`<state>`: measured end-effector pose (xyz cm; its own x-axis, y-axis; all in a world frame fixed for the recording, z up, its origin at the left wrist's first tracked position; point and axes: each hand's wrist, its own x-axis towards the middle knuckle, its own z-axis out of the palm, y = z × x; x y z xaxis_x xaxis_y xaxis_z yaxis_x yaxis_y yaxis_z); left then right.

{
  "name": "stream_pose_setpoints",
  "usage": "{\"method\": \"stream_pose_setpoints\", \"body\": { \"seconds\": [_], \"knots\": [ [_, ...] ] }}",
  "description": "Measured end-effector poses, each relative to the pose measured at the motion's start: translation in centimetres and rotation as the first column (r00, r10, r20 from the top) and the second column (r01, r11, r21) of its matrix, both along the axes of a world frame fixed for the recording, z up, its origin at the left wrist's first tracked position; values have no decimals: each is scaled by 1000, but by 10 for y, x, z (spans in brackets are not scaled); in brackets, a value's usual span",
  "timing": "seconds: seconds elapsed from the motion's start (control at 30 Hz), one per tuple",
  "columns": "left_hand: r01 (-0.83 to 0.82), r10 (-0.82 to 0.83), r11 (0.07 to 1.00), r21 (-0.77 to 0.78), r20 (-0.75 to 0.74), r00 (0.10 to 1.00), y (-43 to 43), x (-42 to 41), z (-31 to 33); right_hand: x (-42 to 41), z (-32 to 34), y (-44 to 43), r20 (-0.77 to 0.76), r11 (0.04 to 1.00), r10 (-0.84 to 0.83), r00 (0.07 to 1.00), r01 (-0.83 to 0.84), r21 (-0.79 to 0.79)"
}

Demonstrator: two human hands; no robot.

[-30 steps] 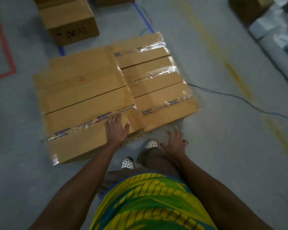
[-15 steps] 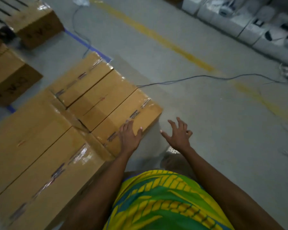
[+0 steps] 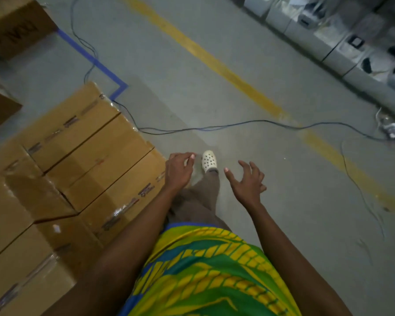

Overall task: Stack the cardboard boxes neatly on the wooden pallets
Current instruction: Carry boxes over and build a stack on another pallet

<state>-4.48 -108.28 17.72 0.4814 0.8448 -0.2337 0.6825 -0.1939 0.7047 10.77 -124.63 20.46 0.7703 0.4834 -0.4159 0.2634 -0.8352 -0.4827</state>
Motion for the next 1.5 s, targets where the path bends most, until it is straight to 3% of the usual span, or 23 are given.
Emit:
{"method": "stream_pose_setpoints", "body": {
  "seconds": [0.23,0.43,0.63,0.87,1.0,1.07,1.17,1.23,1.33,1.43,1.5],
  "knots": [
    [-118,123,982,-148,23,992,134,109,-15,155,-3,156,-17,986,144,989,-145,-77],
    [-224,261,940,-259,121,958,277,178,31,229,24,343,-17,981,194,981,-193,32],
    [-446,468,878,-175,109,877,418,201,46,250,22,517,-48,894,446,894,-443,66],
    [-760,781,621,-195,71,620,582,197,31,262,12,766,-40,664,747,664,-741,102],
    [-771,826,552,-317,87,556,642,192,51,239,32,910,-43,533,845,533,-834,146],
    [-795,892,450,-407,173,417,667,187,56,215,39,965,-47,457,889,456,-872,175],
    [-840,970,242,-485,143,197,708,168,56,170,44,1024,-65,353,935,348,-910,217],
    [-849,990,135,-511,101,97,741,148,56,142,38,1056,-88,289,957,275,-927,240],
    [-855,994,28,-518,102,-29,800,107,46,100,10,1109,-83,110,992,92,-964,244],
    [-877,990,0,-480,123,-67,871,59,38,57,-8,1183,-125,-14,991,-39,-981,192],
    [-882,990,-14,-472,118,-79,922,29,40,29,-6,1239,-100,-28,994,-47,-983,180]
  ]
}}
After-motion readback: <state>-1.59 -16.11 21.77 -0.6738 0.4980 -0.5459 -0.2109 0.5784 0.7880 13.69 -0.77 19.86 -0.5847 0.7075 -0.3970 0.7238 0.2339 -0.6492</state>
